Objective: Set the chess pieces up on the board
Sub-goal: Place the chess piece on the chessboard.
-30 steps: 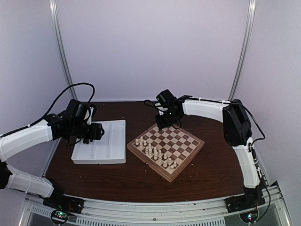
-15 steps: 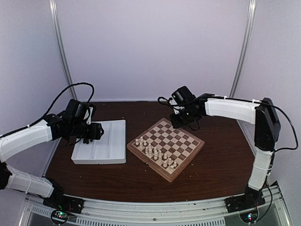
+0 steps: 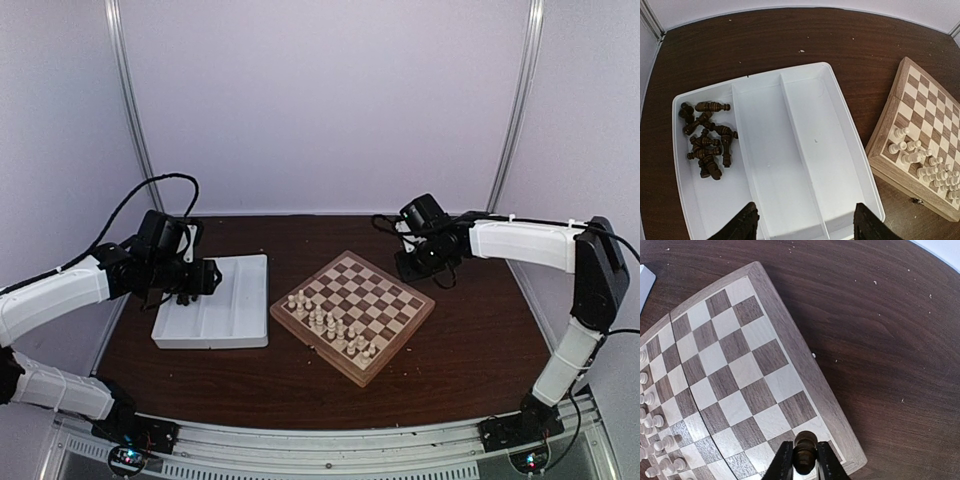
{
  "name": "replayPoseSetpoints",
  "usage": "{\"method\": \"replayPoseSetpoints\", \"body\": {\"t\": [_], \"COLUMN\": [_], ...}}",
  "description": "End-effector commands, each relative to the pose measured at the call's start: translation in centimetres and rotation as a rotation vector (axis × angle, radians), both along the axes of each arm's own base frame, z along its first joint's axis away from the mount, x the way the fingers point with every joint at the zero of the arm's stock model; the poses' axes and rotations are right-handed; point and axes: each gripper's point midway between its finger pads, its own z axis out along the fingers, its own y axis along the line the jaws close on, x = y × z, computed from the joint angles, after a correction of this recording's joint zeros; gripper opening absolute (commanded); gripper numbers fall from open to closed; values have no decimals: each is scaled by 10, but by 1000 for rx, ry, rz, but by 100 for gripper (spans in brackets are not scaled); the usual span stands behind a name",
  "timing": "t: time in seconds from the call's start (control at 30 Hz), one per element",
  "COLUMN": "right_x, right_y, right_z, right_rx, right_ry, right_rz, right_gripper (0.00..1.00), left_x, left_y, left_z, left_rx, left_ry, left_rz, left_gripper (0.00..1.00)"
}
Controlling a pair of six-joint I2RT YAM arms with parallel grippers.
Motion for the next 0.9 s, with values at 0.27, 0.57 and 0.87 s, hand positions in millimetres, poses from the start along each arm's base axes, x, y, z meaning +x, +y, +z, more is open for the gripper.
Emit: {"method": "replayPoseSetpoints", "body": {"t": [0.27, 0.57, 0.87], "right_x": [15, 20, 24], "right_y": [10, 9, 8], "right_z": [-20, -39, -49], "right_rx": [59, 43, 32], "right_ry": [16, 34, 46], "right_rz": [-20, -28, -33], "right_gripper": [18, 19, 19], "left_x": [2, 2, 3], "left_y": [-2, 0, 1], "left_z": [9, 7, 5], "left_rx": [-52, -47, -39], "left_ry": [-40, -43, -40], "left_rz": [6, 13, 17], "left_gripper": [65, 65, 65]}}
